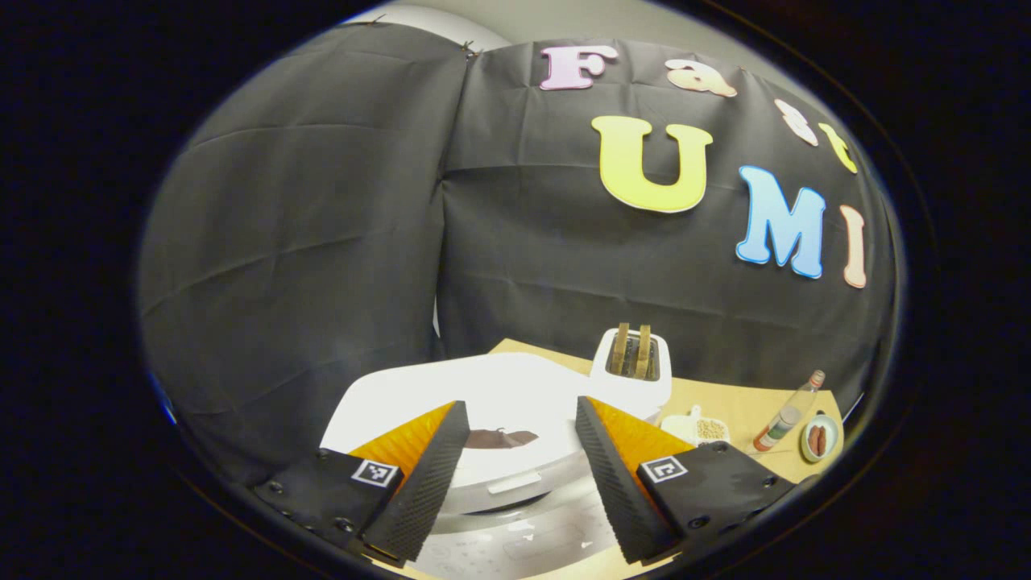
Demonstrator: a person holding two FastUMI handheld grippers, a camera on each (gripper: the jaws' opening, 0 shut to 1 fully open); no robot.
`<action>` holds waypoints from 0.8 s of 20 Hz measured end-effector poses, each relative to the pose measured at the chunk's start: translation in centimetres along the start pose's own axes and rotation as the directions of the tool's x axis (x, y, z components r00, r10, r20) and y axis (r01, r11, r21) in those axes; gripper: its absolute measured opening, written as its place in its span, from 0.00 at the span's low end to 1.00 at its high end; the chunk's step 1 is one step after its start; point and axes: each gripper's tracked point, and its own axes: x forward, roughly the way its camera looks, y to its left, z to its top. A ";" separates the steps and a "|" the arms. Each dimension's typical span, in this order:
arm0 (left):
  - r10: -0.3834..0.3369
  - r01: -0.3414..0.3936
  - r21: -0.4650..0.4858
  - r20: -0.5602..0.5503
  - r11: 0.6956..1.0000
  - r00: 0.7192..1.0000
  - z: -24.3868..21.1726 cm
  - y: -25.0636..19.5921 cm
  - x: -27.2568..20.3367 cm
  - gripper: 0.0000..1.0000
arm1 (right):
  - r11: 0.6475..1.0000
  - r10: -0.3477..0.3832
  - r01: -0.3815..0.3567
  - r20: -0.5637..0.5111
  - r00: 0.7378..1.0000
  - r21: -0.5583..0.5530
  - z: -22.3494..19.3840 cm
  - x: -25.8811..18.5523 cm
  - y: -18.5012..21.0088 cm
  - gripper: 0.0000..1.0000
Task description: Close the left gripper, press the button to open the rice cooker; take a wooden spoon from the chopstick holder with the right hand, scoop a spoonful of rice and pour it into the rice cooker, then put the wooden spoon back into the chopstick holder.
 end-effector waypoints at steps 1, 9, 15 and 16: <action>-0.005 0.005 0.003 -0.012 1.000 1.000 -0.4 -0.2 0.1 0.93 | 1.000 0.004 -0.004 0.001 1.000 -0.005 0.0 0.0 0.2 0.98; -0.024 0.026 0.027 -0.080 0.999 0.997 -3.0 -0.4 0.4 0.91 | 1.000 0.013 -0.013 -0.016 1.000 -0.005 -0.4 0.1 0.7 0.98; -0.022 0.031 0.060 -0.136 0.998 0.990 -5.0 -0.6 0.8 0.94 | 1.000 0.012 -0.013 -0.028 1.000 -0.015 -0.9 -0.1 0.8 0.98; -0.020 0.028 0.056 -0.144 0.998 0.989 -5.3 -0.6 0.9 0.91 | 1.000 0.012 -0.013 -0.031 0.999 -0.021 -1.1 -0.2 0.7 0.98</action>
